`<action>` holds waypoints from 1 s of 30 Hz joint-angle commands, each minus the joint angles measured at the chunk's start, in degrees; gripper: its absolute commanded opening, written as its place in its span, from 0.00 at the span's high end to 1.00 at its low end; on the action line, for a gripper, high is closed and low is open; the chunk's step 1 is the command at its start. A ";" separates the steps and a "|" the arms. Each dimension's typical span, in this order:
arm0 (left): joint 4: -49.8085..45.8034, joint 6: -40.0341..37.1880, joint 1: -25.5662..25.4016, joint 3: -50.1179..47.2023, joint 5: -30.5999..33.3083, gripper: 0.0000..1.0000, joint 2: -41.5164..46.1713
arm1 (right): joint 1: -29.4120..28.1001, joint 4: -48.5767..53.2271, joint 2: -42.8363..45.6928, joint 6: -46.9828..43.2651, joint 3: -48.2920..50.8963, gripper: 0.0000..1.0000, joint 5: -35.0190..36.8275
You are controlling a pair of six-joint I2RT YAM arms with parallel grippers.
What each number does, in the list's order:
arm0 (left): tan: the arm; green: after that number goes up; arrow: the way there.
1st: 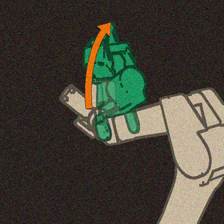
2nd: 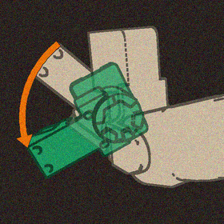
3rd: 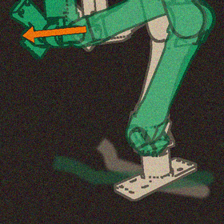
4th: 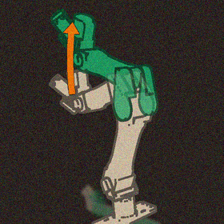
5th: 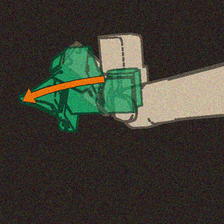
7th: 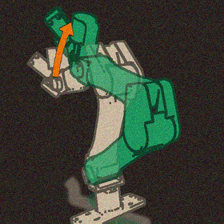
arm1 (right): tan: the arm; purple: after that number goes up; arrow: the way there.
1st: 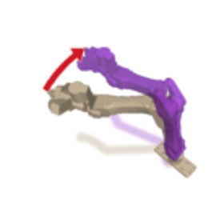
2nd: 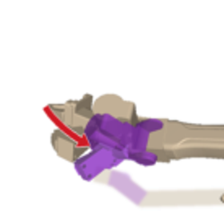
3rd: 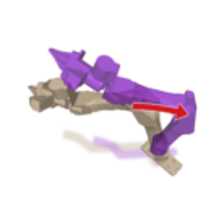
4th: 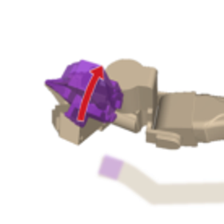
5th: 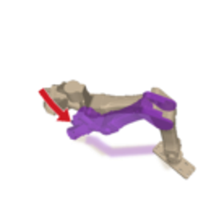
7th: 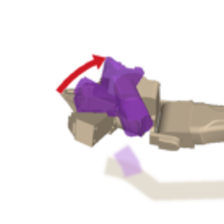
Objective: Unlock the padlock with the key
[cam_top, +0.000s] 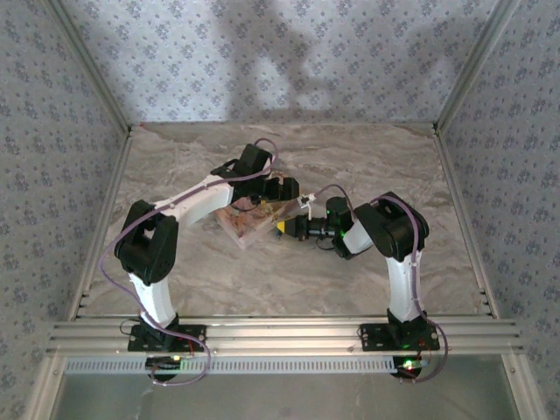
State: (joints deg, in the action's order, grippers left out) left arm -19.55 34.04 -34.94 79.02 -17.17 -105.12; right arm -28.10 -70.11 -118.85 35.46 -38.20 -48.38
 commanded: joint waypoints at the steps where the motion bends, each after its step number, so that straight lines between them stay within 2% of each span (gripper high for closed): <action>1: -1.30 -0.66 -0.40 -2.04 0.23 0.10 0.13 | 0.18 -5.27 0.45 2.67 0.92 1.00 1.07; 11: -0.05 0.90 -1.95 -5.75 1.42 0.10 1.57 | 0.15 -9.73 2.55 10.47 5.46 1.00 12.26; 18: -0.03 1.72 -3.26 -6.34 2.73 0.10 2.02 | -2.87 -9.72 3.57 14.61 7.20 1.00 19.33; 30: 0.04 2.08 -4.10 -6.49 3.58 0.10 1.76 | -4.89 -9.78 6.06 20.28 7.60 1.00 25.94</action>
State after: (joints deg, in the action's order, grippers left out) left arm -13.87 34.13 -37.67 74.63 -12.36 -103.07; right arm -32.71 -76.40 -114.89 53.15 -30.02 -27.38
